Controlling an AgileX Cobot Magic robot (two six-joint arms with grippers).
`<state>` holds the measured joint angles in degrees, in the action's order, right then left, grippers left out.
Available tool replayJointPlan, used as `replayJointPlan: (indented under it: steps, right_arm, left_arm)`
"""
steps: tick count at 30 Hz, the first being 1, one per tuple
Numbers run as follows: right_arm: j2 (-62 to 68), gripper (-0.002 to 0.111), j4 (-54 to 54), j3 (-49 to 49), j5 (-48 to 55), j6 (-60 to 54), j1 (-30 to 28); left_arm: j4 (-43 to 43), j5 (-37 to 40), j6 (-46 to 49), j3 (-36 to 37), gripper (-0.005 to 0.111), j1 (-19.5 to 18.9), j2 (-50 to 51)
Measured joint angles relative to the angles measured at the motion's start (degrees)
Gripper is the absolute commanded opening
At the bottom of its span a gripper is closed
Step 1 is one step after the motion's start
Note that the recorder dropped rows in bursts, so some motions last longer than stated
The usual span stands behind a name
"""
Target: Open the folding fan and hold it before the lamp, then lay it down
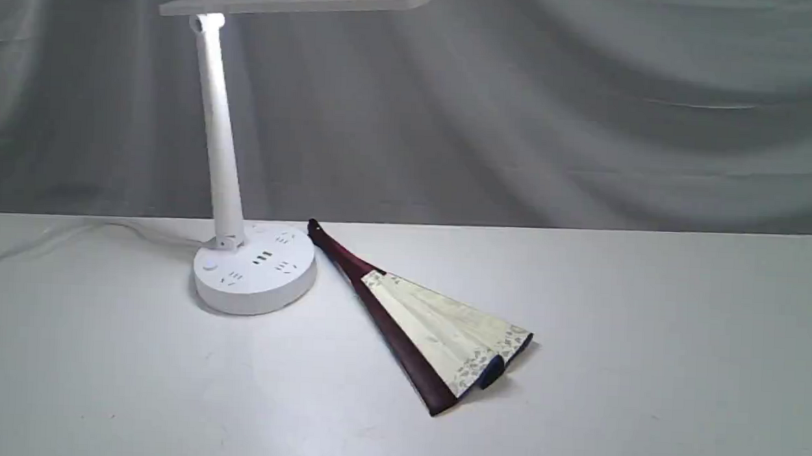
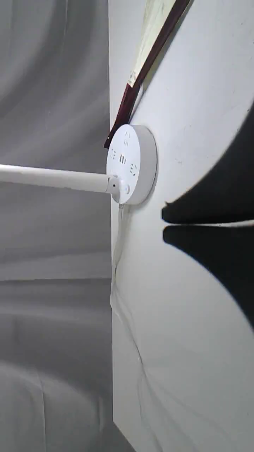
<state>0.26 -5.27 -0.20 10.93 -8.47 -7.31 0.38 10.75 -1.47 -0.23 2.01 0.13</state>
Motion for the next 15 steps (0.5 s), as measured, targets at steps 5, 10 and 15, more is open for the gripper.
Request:
replayJointPlan:
  steps: [5, 10, 15]
  right_arm:
    - [0.0, 0.000, 0.0, 0.0, -2.6, 0.0, 0.0]
    - [0.0, 0.000, -0.6, 0.0, -8.5, 0.9, 0.0]
    - [0.0, 0.000, -1.4, -0.3, -9.7, 1.1, 0.0]
  left_arm:
    - [0.0, -2.3, 0.0, 0.0, 0.000, 0.0, 0.0]
    - [-0.8, -5.9, 0.0, 0.0, 0.000, 0.0, 0.0]
    - [-3.5, -6.4, 0.0, 0.0, 0.000, 0.0, 0.0]
